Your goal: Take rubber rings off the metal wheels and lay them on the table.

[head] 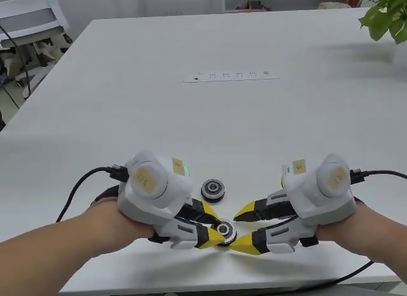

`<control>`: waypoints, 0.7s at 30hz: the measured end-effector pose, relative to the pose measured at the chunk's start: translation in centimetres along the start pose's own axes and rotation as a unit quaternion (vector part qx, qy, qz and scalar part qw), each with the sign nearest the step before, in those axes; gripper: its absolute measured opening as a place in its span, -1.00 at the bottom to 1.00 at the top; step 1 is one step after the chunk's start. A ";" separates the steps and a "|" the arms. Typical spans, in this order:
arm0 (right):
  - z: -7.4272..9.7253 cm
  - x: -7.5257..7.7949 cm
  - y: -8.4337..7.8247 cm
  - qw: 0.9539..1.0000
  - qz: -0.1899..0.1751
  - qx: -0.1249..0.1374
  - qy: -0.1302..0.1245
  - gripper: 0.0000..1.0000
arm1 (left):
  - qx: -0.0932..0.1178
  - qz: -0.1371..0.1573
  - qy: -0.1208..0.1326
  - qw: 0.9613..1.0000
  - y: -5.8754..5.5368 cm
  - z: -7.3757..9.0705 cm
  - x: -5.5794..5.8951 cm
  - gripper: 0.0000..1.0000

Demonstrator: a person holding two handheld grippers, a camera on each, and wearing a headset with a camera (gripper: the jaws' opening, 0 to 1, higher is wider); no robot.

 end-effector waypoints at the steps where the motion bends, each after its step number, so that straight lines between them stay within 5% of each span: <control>1: 0.0 0.0 0.0 1.000 0.000 0.000 0.000 -0.44 | -0.004 -0.011 0.005 1.000 0.0 0.0 0.0 -0.68; 21: -0.2 -0.3 -0.1 1.000 -0.003 0.004 -0.004 -0.58 | -0.002 -0.024 0.022 0.999 -0.1 0.0 0.1 -0.73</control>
Point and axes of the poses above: the centre of the closed fingertips' face, and the gripper's own axes: z roughly backward along the fingers, x roughly to its right, y roughly out of its top, the point moved 5 cm from there along z, roughly backward along the fingers, and after that the axes turned 10 degrees about -y, right-handed, at the moved point
